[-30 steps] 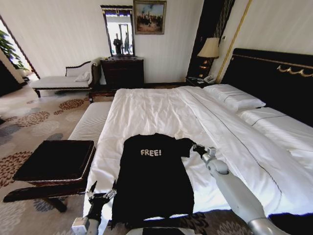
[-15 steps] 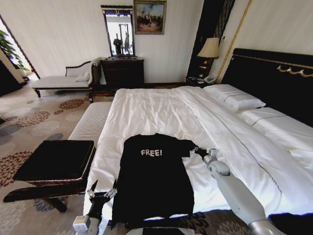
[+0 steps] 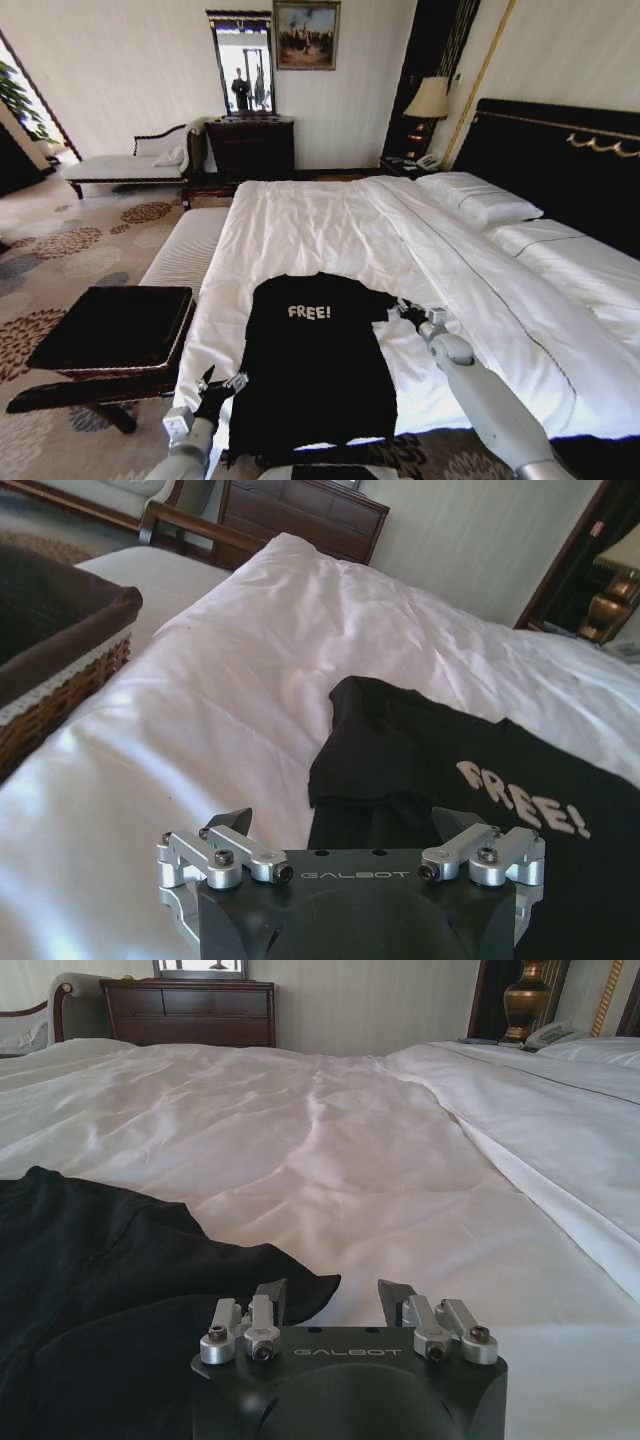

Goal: Fold the clothes on the bed and place them into the basket.

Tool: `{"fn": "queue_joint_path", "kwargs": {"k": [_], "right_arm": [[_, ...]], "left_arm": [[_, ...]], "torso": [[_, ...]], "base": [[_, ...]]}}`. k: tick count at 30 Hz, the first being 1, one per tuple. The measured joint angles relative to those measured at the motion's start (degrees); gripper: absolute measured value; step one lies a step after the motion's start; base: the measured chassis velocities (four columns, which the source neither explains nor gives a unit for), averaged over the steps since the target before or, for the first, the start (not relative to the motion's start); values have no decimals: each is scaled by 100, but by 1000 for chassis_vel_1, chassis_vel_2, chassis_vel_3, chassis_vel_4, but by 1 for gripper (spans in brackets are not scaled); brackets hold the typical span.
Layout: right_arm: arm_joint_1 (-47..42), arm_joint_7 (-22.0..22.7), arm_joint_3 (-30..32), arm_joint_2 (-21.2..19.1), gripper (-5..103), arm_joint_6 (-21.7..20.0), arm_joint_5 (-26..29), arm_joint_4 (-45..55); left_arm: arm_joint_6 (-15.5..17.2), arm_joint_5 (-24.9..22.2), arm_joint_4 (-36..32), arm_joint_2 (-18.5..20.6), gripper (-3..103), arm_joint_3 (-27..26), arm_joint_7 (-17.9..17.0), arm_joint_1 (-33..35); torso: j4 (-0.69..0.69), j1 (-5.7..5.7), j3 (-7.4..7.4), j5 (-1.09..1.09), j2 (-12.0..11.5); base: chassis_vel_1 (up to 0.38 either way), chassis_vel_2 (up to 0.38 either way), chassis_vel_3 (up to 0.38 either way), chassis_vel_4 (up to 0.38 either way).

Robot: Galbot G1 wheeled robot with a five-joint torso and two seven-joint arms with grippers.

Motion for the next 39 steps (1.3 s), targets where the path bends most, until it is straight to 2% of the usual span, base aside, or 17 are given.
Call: {"fn": "queue_joint_path", "kwargs": {"k": [1, 2, 3, 4, 7, 8, 9, 11, 15, 21, 29, 30, 33, 34, 37, 38, 39], "right_arm": [[-31, 2, 18, -5, 53, 1, 0, 41], [-94, 7, 57, -20, 63, 1, 5, 137], [-126, 8, 70, -27, 63, 1, 14, 181], [-126, 8, 70, -27, 63, 1, 14, 181], [-179, 29, 88, -58, 80, -4, 61, 314], [-183, 33, 90, -65, 86, -6, 71, 338], [-183, 33, 90, -65, 86, -6, 71, 338], [-188, 41, 102, -93, 95, -15, 120, 401], [-182, 44, 117, -124, 100, -21, 187, 428], [-222, 44, 126, -247, 100, -2, 250, 522], [-312, 48, 169, -321, 100, 6, 293, 588], [-326, 59, 170, -327, 100, 6, 295, 599], [-332, 74, 174, -339, 100, 5, 302, 608], [-297, 99, 175, -368, 100, 0, 336, 609], [-280, 118, 175, -379, 100, -7, 343, 605], [-280, 118, 175, -379, 100, -7, 343, 605], [-282, 119, 174, -385, 100, -10, 341, 608]], "left_arm": [[29, -169, 36, -3, 100, 19, -8, -114], [103, -653, 184, -22, 100, 90, -32, -438], [137, -850, 258, -31, 100, 126, -32, -570], [137, -850, 258, -31, 100, 126, -32, -570], [215, -1323, 562, -59, 100, 321, 1, -1030], [227, -1369, 619, -66, 100, 351, -2, -1098], [227, -1369, 619, -66, 100, 351, -2, -1098], [294, -1506, 878, -101, 100, 457, -92, -1337], [337, -1682, 1140, -180, 102, 543, -154, -1495], [271, -1836, 1562, -249, 93, 616, -35, -1827], [185, -1936, 1990, -342, 90, 602, 58, -2241], [171, -1934, 2079, -366, 86, 596, 66, -2327], [156, -1942, 2170, -390, 85, 580, 68, -2415], [130, -1966, 2390, -480, 76, 545, 40, -2548], [67, -1781, 2514, -550, 60, 534, 40, -2610], [67, -1781, 2514, -550, 60, 534, 40, -2610], [48, -1729, 2516, -560, 54, 533, 40, -2606]], "torso": [[0, 0, 0, 0, 0], [0, 0, 0, 0, 0], [-1, 0, 0, -1, 0], [-1, 0, 0, -1, 0], [0, 0, 0, 0, 0], [0, 0, 0, 0, 0], [0, 0, 0, 0, 0], [0, 0, 0, 1, 0], [1, 0, 0, 0, -1], [0, 0, 0, 0, 0], [0, 0, 0, 0, 0], [0, 0, 0, 0, 0], [0, 0, 0, 0, 0], [1, 0, 0, 0, 0], [1, 0, 0, 0, 0], [1, 0, 0, 0, 0], [0, 0, 0, 0, 0]], "base": [[0, 0, 0, 0], [0, 0, 0, 0], [0, 0, 0, 0], [0, 0, 0, 0], [0, 0, 0, 0], [0, 0, 0, 0], [0, 0, 0, 0], [0, 0, 0, 0], [0, 0, 0, 0], [0, 0, 0, 0], [0, 0, 0, 0], [0, 0, 0, 0], [0, 0, 0, 0], [0, 0, 0, 0], [0, 0, 0, 0], [0, 0, 0, 0], [0, 0, 0, 0]]}}
